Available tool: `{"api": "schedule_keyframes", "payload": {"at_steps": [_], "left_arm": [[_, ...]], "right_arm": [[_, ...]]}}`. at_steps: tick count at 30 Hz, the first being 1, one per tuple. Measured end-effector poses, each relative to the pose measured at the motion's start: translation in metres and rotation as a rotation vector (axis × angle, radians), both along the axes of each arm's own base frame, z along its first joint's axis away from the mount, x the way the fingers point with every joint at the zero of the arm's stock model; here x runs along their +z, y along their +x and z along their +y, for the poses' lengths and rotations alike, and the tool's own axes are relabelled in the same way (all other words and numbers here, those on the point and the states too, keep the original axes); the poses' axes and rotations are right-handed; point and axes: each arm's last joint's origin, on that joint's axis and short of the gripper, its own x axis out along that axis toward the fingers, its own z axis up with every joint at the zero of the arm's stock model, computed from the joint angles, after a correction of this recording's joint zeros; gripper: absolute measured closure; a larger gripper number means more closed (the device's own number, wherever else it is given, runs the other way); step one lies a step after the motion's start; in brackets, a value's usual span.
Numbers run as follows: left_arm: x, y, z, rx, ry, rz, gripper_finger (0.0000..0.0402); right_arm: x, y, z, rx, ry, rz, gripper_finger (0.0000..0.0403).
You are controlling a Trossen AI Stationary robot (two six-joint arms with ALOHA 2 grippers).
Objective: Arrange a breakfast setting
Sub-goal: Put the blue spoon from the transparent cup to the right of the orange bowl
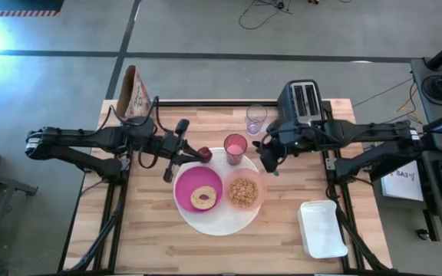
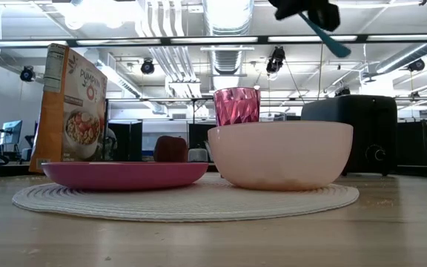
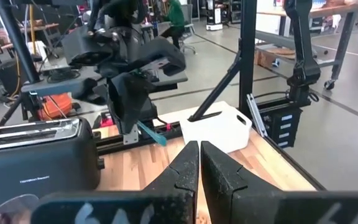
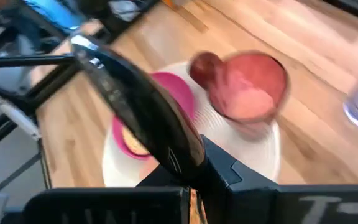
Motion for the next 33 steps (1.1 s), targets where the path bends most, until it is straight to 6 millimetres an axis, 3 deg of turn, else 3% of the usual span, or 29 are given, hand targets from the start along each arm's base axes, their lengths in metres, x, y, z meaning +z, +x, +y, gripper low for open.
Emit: {"api": "schedule_keyframes", "payload": {"at_steps": [11, 24, 29, 33], "left_arm": [[-0.005, -0.001, 0.000, -0.004, 0.019, 0.050, 0.0401], [-0.011, -0.003, 0.000, -0.012, 0.051, 0.107, 0.0402], [-0.014, -0.004, -0.001, -0.019, 0.054, 0.144, 0.0402], [-0.015, -0.004, -0.005, -0.033, 0.055, 0.148, 0.0402]], "right_arm": [[-0.017, -0.023, -0.003, -0.247, 0.123, 0.197, 0.0395], [-0.061, -0.032, -0.002, -0.364, 0.225, 0.348, 0.0395], [-0.079, -0.048, -0.003, -0.438, 0.275, 0.360, 0.0395], [-0.090, -0.055, -0.003, -0.447, 0.327, 0.248, 0.0395]]}}
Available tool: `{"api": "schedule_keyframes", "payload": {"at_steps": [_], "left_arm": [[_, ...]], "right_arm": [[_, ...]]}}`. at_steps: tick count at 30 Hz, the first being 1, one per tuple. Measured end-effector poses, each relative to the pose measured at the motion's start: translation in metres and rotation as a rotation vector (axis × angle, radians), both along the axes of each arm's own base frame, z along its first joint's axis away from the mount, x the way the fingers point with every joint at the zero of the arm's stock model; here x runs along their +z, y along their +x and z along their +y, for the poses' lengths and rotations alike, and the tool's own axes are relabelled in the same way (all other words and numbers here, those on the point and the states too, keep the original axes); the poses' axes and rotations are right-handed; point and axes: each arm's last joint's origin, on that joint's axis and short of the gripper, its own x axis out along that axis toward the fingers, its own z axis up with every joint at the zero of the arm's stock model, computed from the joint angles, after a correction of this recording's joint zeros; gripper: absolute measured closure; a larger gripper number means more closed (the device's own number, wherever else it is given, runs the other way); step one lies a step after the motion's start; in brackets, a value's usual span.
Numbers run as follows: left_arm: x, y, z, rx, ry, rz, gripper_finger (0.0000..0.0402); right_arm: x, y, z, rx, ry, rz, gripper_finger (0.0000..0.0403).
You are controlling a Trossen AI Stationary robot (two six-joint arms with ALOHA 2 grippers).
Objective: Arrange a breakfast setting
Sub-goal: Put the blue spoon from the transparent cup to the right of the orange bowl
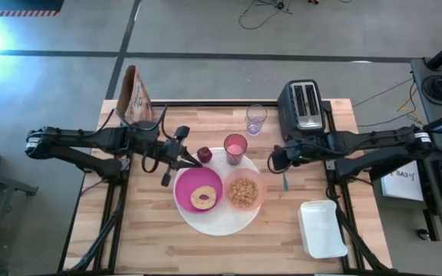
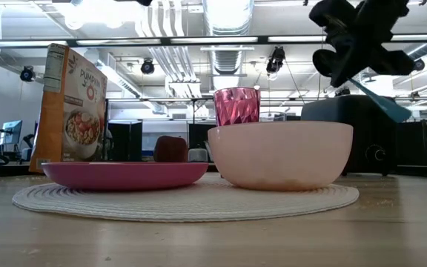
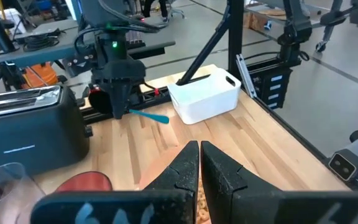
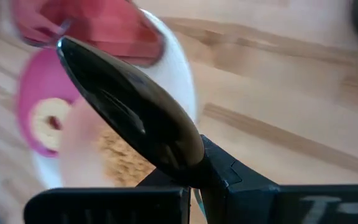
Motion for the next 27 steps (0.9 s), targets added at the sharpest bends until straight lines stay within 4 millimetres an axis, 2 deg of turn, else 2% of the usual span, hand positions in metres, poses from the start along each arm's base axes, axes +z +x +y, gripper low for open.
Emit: {"api": "schedule_keyframes", "payload": {"at_steps": [7, 17, 23, 27], "left_arm": [[0.000, -0.001, -0.006, -0.025, 0.000, 0.000, 0.0402], [0.000, -0.002, -0.009, -0.033, -0.020, 0.009, 0.0402], [0.000, -0.002, -0.009, -0.030, -0.030, 0.012, 0.0402], [0.000, -0.002, -0.009, -0.029, -0.033, 0.013, 0.0402]], "right_arm": [[-0.030, -0.009, 0.001, -0.038, 0.059, -0.083, 0.0395], [-0.080, -0.006, 0.004, -0.007, 0.178, -0.150, 0.0394], [-0.102, -0.008, 0.005, -0.020, 0.251, -0.231, 0.0394], [-0.113, -0.011, 0.005, -0.036, 0.275, -0.225, 0.0394]]}}
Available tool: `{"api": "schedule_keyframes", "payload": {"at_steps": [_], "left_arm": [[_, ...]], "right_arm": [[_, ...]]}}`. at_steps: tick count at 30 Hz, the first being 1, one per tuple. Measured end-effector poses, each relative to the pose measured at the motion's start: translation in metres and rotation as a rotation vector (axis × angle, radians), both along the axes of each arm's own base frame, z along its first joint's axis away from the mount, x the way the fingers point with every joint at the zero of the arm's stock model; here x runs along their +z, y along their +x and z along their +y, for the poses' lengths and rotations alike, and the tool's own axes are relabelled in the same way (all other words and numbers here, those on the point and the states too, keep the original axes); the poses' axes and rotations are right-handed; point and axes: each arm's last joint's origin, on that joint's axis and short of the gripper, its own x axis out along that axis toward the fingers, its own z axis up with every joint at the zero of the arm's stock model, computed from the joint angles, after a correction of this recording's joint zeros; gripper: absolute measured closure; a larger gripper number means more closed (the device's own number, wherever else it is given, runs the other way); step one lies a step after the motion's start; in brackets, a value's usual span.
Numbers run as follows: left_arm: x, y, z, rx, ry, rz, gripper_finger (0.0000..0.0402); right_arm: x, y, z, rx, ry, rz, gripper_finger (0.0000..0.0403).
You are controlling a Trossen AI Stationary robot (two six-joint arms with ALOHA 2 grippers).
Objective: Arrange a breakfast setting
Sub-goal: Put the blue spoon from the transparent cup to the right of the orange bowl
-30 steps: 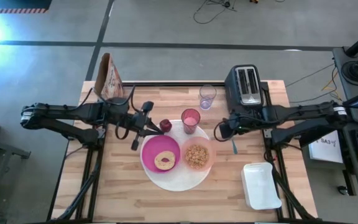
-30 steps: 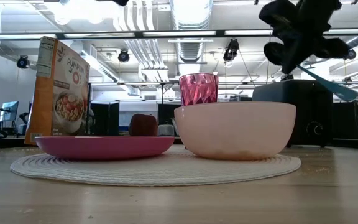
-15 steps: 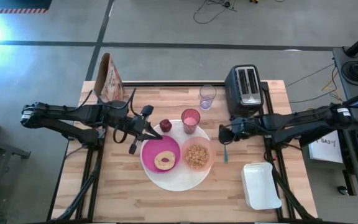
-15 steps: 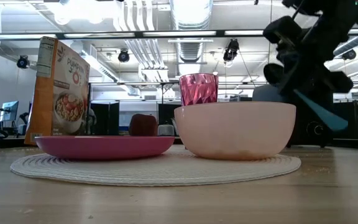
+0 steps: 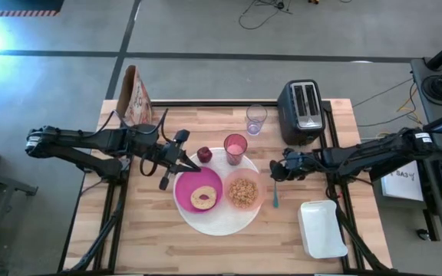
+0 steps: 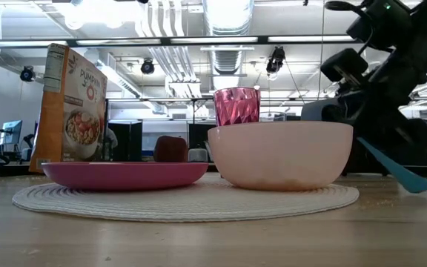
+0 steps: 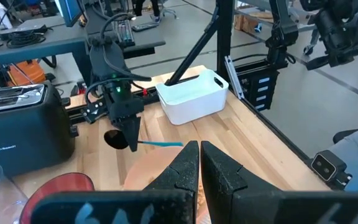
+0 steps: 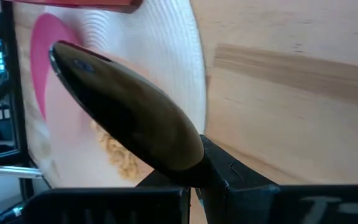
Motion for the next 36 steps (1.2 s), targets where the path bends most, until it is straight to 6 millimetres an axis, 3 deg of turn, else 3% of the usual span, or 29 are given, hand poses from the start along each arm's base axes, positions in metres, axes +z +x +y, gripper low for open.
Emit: {"api": "schedule_keyframes", "payload": {"at_steps": [8, 16, 25, 36], "left_arm": [[0.000, 0.000, 0.000, 0.001, -0.003, 0.001, 0.0402], [0.000, 0.000, 0.000, 0.002, -0.003, 0.001, 0.0402], [0.000, 0.000, 0.000, 0.002, -0.002, 0.002, 0.0402], [-0.001, 0.000, 0.000, 0.002, -0.002, 0.010, 0.0402]], "right_arm": [[-0.008, 0.002, 0.001, -0.003, 0.044, -0.099, 0.0394], [-0.024, 0.008, 0.002, 0.014, 0.060, -0.010, 0.0394], [-0.030, 0.027, 0.004, 0.048, 0.065, 0.013, 0.0394], [-0.043, 0.029, 0.004, 0.014, 0.081, 0.089, 0.0394]]}}
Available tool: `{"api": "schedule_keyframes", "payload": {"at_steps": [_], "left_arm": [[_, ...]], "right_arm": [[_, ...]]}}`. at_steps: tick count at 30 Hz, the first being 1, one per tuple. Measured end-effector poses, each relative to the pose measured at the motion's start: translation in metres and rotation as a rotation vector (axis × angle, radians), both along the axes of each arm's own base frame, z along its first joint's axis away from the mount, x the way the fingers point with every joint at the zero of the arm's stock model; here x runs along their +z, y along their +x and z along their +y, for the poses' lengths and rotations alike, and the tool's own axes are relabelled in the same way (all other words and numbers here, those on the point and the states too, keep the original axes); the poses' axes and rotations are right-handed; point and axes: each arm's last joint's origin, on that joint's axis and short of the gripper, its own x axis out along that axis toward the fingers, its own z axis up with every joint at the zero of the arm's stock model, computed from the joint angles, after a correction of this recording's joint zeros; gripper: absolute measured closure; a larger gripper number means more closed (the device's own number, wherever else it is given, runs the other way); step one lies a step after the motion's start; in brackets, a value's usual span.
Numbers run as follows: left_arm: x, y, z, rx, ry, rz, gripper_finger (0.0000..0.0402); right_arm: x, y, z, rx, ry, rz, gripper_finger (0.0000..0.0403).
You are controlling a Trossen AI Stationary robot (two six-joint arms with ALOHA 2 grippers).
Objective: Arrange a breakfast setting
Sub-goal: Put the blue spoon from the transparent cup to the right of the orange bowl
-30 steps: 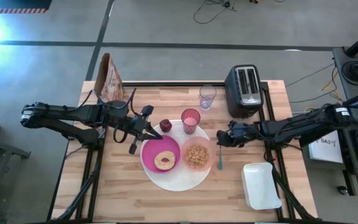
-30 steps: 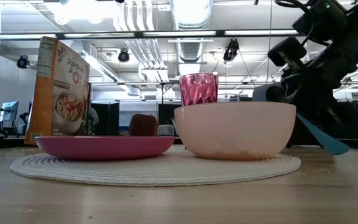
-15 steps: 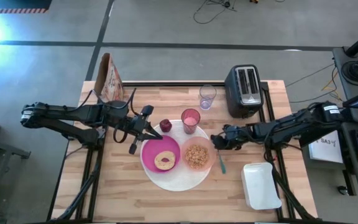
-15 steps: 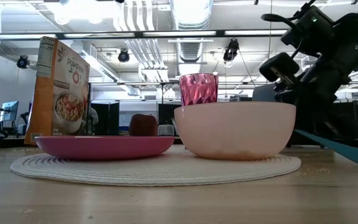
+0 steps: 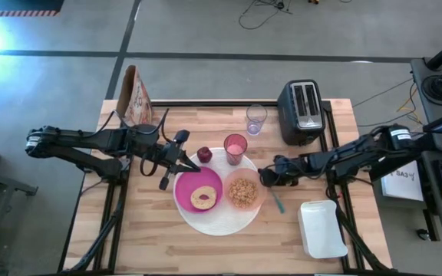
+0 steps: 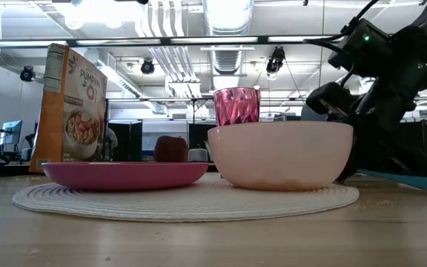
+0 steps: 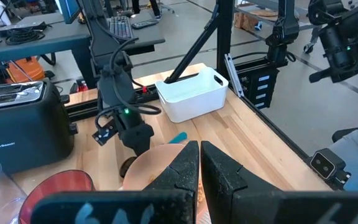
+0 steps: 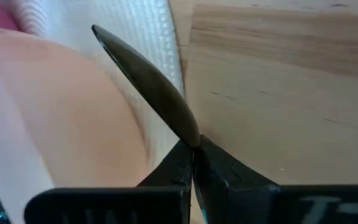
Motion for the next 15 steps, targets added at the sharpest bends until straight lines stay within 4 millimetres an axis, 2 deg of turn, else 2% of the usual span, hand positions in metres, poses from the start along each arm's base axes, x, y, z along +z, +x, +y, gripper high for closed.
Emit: {"api": "schedule_keyframes", "payload": {"at_steps": [9, 15], "left_arm": [[-0.0001, 0.0000, 0.0000, 0.000, 0.000, 0.001, 0.0402], [-0.0007, -0.0002, 0.0000, 0.000, 0.001, 0.008, 0.0402]], "right_arm": [[-0.0069, 0.0009, -0.0001, 0.000, -0.002, 0.034, 0.0392], [-0.0046, 0.0005, -0.0008, 0.017, -0.041, 0.019, 0.0365]]}}
